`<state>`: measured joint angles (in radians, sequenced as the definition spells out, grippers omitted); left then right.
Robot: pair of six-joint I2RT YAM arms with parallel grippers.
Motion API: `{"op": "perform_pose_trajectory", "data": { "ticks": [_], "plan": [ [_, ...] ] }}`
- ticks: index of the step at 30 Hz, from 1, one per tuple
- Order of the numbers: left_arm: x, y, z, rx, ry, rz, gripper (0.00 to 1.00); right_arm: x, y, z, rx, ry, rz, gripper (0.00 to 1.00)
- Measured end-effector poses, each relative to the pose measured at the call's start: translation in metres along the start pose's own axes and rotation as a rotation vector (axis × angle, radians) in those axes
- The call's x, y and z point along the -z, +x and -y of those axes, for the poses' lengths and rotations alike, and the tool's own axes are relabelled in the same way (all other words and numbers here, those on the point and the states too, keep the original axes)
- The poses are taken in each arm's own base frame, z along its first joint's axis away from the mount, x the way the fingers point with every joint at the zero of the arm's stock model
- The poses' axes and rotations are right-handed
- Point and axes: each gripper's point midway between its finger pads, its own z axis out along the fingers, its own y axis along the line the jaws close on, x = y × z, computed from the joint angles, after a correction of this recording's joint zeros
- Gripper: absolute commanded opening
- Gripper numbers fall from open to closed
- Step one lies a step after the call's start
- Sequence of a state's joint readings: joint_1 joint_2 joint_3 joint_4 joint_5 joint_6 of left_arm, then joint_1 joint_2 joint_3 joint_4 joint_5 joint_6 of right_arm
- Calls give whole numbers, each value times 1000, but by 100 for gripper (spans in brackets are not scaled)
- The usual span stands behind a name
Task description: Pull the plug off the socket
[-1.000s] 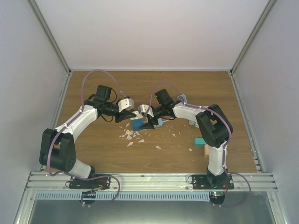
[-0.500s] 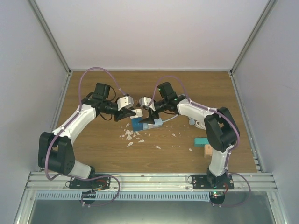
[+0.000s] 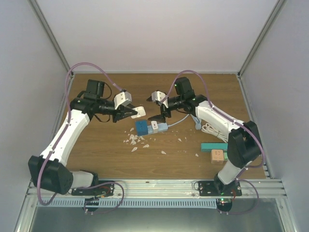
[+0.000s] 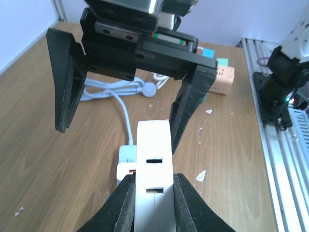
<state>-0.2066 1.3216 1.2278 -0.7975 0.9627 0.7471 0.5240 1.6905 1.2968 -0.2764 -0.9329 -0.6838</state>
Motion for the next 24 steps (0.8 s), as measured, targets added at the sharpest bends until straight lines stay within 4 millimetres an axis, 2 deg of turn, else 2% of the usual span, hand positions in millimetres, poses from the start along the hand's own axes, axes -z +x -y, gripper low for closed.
{"op": "perform_pose_trajectory", "data": {
  "ticks": [6,13,19,24],
  "plan": [
    [17,-27,21,-12,30,60,0,15,-15,0,-29,32,1,100],
    [24,-45,36,45,85,128,0,23,-27,8,-81,78,12,100],
    [30,-62,44,71,125,192,0,24,-44,15,-119,97,62,100],
    [33,-71,46,97,150,225,0,18,-67,9,-122,62,117,100]
  ]
}}
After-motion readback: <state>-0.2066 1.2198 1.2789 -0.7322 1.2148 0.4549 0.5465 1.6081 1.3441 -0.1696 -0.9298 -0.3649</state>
